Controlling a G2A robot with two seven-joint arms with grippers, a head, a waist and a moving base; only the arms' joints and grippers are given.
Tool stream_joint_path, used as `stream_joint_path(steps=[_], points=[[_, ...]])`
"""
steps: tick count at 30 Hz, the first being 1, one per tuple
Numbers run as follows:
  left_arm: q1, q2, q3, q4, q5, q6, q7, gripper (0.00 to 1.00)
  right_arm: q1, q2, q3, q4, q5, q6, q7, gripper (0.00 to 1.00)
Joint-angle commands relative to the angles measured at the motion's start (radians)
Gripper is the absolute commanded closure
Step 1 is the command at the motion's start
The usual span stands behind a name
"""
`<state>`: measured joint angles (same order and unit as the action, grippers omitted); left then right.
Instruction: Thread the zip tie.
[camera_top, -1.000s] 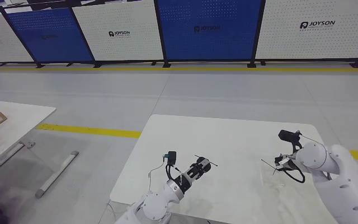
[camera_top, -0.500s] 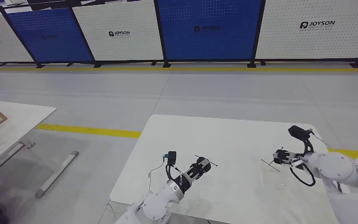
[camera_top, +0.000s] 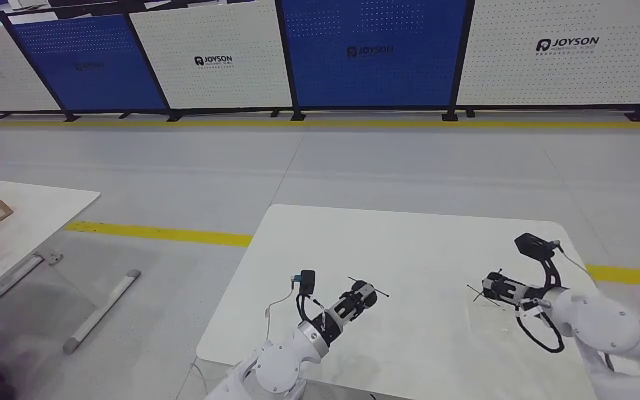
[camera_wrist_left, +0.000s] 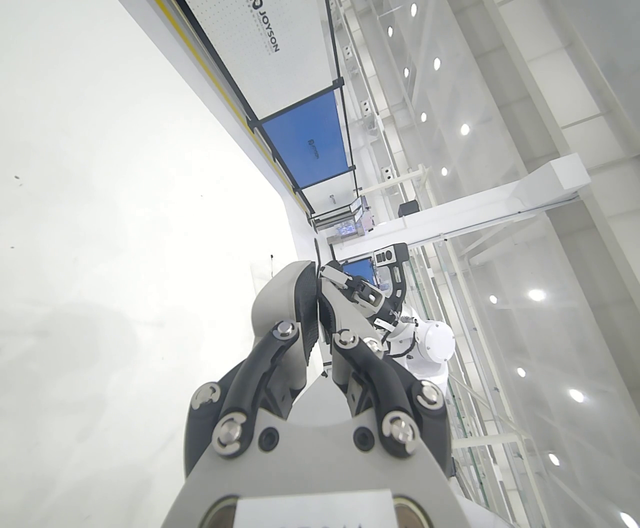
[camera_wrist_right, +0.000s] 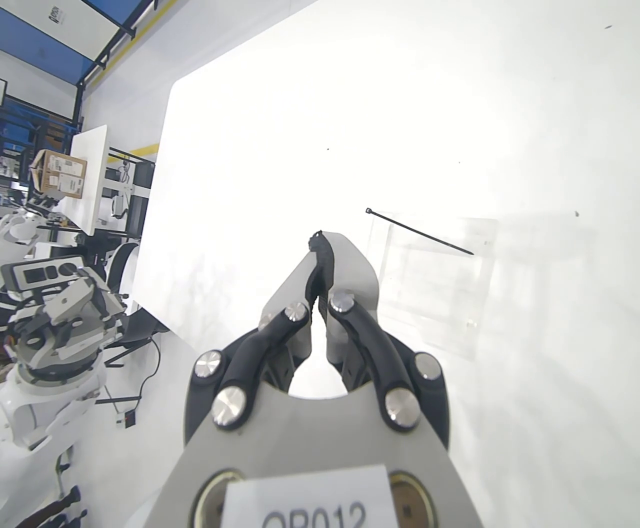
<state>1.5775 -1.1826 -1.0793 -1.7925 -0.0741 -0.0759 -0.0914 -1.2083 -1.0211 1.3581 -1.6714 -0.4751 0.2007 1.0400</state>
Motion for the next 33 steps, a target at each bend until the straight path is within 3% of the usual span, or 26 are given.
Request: stream_joint_path(steps=[1,7,11,18,21,27,31,33], points=[[0.0,0.0,0.0,0.0,0.0,0.0,0.0,1.0,0.0,0.0,0.0,0.0,0.0,0.0,0.0,1.0],[-0.004,0.0,0.008,0.002,0.036,0.005,0.012,1.0,0.0,0.0,0.0,0.0,0.0,0.0,0.0,1.0],[-0.015,-0.003,0.04,0.005,0.113,0.024,0.013,1.0,0.0,0.0,0.0,0.0,0.0,0.0,0.0,1.0],[-0.049,-0.013,0.103,0.047,0.192,0.042,0.026,1.0,0.0,0.0,0.0,0.0,0.0,0.0,0.0,1.0],[-0.065,-0.019,0.122,0.062,0.197,0.056,0.041,1.0,0.0,0.0,0.0,0.0,0.0,0.0,0.0,1.0],[-0.065,-0.019,0.122,0.062,0.197,0.056,0.041,1.0,0.0,0.0,0.0,0.0,0.0,0.0,0.0,1.0],[-0.065,-0.019,0.122,0.062,0.197,0.056,0.041,1.0,-0.049,-0.004,0.016,-0.03,0.046,-0.005,-0.097,1.0],[-0.065,-0.019,0.122,0.062,0.197,0.056,0.041,1.0,-0.099,-0.005,0.036,-0.062,0.11,-0.035,-0.145,1.0]])
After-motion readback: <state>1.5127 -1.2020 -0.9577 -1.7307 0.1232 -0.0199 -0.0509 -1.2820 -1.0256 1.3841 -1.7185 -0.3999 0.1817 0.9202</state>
